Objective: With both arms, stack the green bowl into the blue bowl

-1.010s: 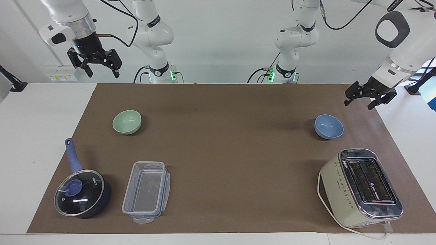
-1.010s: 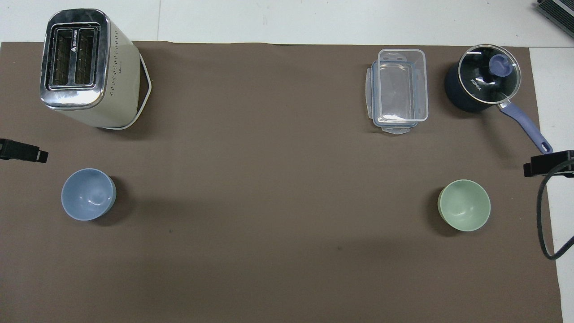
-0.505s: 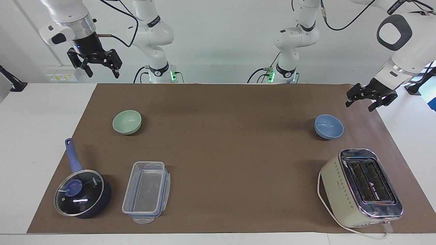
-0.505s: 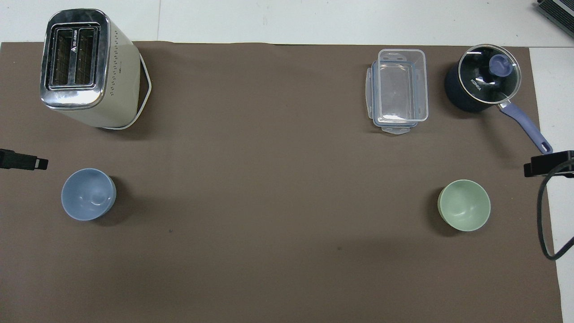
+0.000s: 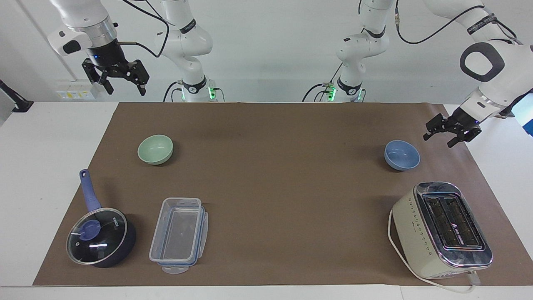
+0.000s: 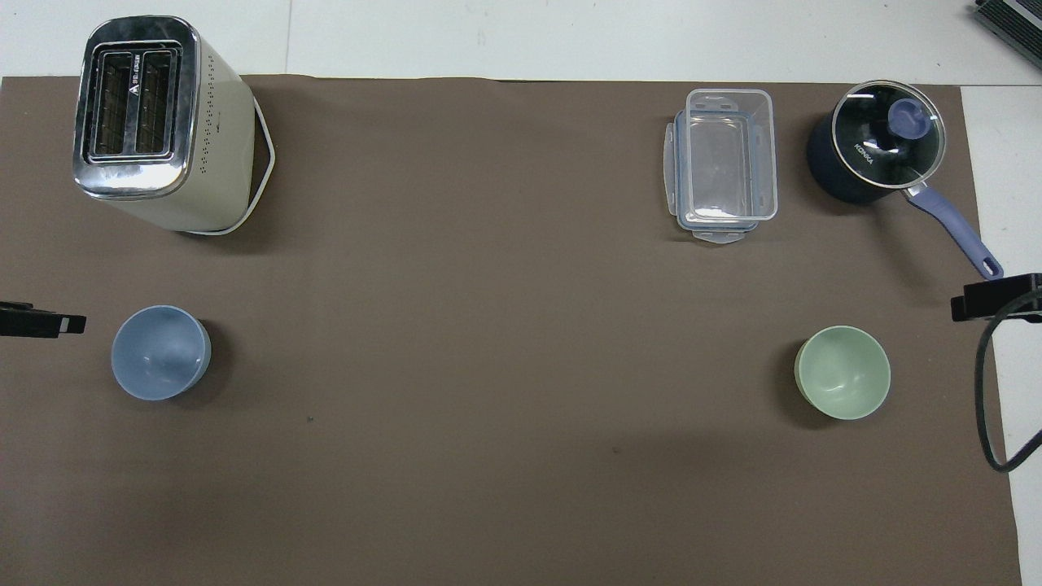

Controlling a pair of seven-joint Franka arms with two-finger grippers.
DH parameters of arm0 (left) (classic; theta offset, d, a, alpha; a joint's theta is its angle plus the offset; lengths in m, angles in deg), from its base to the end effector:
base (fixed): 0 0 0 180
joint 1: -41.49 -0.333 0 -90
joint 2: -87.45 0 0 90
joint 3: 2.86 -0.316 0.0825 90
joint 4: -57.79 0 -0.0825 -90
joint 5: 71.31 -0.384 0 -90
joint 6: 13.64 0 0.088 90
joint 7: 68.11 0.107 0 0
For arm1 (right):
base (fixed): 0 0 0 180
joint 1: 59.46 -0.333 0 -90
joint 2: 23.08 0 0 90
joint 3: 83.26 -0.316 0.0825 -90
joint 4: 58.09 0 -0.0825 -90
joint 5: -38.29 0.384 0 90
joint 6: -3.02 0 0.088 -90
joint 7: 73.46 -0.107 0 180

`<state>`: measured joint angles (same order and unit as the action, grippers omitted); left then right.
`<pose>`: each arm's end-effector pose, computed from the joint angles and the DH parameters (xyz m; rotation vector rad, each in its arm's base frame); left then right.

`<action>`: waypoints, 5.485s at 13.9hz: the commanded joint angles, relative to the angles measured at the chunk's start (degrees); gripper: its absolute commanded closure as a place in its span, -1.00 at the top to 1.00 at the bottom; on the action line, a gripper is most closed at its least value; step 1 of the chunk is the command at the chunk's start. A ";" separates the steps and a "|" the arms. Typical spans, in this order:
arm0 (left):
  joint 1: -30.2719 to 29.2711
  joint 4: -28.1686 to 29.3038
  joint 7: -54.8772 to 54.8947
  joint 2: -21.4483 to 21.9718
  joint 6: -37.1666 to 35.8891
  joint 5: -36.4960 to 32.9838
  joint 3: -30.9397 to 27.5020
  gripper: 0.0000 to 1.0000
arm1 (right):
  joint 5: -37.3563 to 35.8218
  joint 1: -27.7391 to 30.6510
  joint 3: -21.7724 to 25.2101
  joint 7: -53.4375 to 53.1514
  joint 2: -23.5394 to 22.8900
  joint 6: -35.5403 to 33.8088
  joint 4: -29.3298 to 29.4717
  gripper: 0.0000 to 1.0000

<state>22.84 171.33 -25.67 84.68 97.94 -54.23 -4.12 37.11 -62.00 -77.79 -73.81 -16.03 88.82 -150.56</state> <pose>0.5320 0.1716 0.4371 2.8390 -0.3876 0.1016 0.5072 -0.0318 0.6629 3.1313 -0.0910 0.0092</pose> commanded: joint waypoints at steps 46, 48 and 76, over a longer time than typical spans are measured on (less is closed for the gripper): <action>26.00 22.08 -28.24 10.95 24.37 6.04 1.36 -1.00 | 4.52 13.08 -0.19 25.14 -10.48 43.30 -37.60 -0.15; 32.16 22.08 -39.22 9.72 27.53 2.09 1.36 -1.00 | 4.52 13.17 -0.19 25.05 -10.48 43.30 -37.60 -0.42; 46.79 17.51 -61.29 6.70 23.28 -10.58 0.83 1.00 | 8.92 5.63 -5.90 11.73 -6.96 19.22 -13.17 -1.00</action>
<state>73.03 188.55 -92.17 86.46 127.15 -63.51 -3.20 44.84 -54.30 -82.99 -56.84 -22.76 108.38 -164.36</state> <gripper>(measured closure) 0.035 0.956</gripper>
